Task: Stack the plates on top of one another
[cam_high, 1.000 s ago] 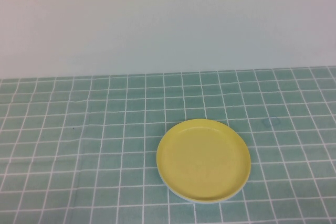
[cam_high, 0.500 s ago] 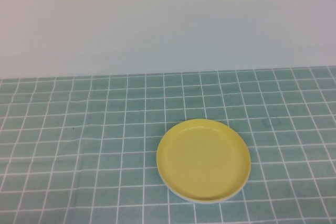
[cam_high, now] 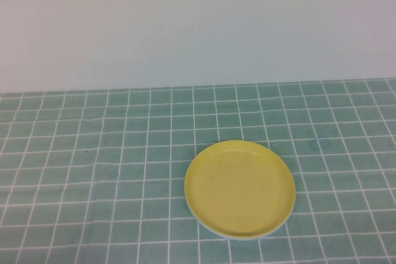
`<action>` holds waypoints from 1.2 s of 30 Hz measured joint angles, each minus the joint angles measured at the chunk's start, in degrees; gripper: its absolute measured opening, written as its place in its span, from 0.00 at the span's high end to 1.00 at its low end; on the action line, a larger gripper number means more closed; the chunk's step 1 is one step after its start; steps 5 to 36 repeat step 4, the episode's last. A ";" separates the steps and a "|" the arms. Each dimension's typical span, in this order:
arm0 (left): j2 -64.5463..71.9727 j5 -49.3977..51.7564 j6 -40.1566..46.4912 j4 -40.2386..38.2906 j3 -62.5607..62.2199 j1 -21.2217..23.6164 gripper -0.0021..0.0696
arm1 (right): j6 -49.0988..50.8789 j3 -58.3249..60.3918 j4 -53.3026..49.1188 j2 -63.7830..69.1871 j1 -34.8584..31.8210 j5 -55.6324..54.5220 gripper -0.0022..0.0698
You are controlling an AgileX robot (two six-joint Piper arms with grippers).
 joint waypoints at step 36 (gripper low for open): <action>0.00 0.00 0.00 0.00 0.00 0.00 0.97 | 0.00 0.00 0.00 0.00 0.00 0.00 0.97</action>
